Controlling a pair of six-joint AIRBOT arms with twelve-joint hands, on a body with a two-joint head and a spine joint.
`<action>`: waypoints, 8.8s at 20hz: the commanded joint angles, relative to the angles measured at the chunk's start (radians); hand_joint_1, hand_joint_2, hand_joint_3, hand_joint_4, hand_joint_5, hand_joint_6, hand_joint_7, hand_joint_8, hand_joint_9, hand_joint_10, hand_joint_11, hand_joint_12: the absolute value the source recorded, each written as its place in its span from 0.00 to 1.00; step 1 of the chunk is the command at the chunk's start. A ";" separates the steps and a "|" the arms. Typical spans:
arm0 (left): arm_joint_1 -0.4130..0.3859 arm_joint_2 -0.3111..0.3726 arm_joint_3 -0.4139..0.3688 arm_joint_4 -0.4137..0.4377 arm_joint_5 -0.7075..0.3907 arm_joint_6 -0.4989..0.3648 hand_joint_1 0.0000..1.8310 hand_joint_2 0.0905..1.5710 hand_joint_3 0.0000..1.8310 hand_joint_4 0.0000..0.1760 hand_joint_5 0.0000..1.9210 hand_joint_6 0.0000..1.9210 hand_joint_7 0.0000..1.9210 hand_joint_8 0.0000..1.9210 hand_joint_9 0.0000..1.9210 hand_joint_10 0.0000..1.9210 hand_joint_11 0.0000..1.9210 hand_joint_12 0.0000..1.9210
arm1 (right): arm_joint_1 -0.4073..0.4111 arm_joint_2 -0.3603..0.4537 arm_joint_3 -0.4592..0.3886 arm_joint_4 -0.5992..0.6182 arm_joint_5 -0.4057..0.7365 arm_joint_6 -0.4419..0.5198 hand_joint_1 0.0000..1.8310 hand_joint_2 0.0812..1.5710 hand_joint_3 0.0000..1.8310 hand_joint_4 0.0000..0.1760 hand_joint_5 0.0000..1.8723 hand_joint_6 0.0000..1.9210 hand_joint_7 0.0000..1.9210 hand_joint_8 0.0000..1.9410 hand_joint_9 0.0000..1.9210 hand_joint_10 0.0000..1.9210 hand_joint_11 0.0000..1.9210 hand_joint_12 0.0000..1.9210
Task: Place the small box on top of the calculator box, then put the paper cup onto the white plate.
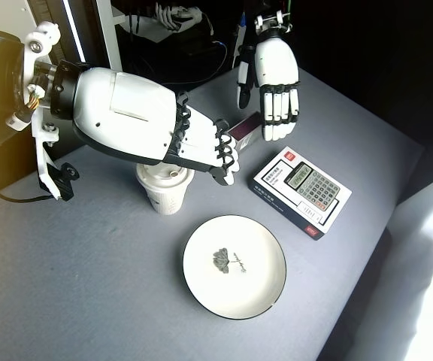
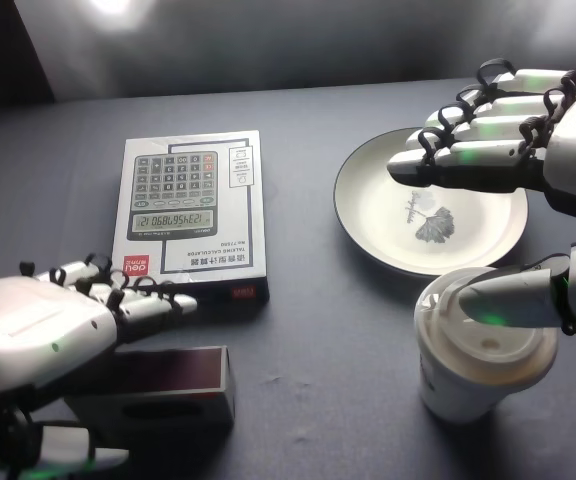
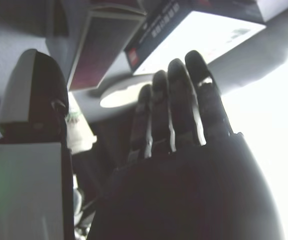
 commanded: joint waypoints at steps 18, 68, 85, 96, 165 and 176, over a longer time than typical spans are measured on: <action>0.050 -0.111 0.066 0.013 -0.137 0.031 0.59 0.71 0.00 0.00 0.18 0.01 0.24 0.01 0.25 0.01 0.01 0.53 | 0.000 0.023 -0.022 0.134 0.066 -0.080 0.09 0.72 0.00 0.00 0.17 0.00 0.16 0.00 0.15 0.00 0.00 0.41; -0.456 -0.294 0.465 -0.097 0.230 0.185 0.67 0.74 0.00 0.00 0.46 0.50 0.45 0.73 0.37 0.64 0.25 0.75 | -0.145 -0.029 0.102 -0.166 0.276 0.242 0.14 0.72 0.00 0.00 0.18 0.00 0.17 0.00 0.16 0.00 0.00 0.44; -0.410 -0.393 0.597 -0.011 0.206 0.080 0.67 0.74 0.00 0.00 0.45 0.51 0.45 0.73 0.36 0.66 0.24 0.77 | -0.105 -0.039 0.102 -0.166 0.275 0.228 0.11 0.74 0.00 0.00 0.17 0.00 0.16 0.00 0.15 0.00 0.00 0.41; -0.408 -0.391 0.600 -0.021 0.203 0.078 0.58 0.74 0.00 0.00 0.30 0.11 0.35 0.18 0.26 0.37 0.08 0.67 | -0.095 -0.062 0.092 -0.173 0.271 0.186 0.14 0.73 0.00 0.00 0.19 0.00 0.18 0.00 0.17 0.00 0.00 0.44; -0.147 0.084 0.155 1.039 -0.068 -0.817 0.13 0.61 0.00 0.00 0.05 0.00 0.09 0.00 0.10 0.00 0.00 0.27 | -0.047 -0.196 0.047 -0.020 -0.248 0.062 0.45 0.55 0.00 0.00 0.00 0.00 0.00 0.00 0.00 0.00 0.00 0.00; -0.203 0.055 0.165 1.040 -0.008 -0.814 0.14 0.62 0.00 0.00 0.06 0.00 0.11 0.00 0.11 0.00 0.00 0.28 | -0.084 -0.213 0.072 -0.020 -0.260 0.035 0.47 0.56 0.01 0.00 0.00 0.00 0.00 0.00 0.00 0.00 0.00 0.00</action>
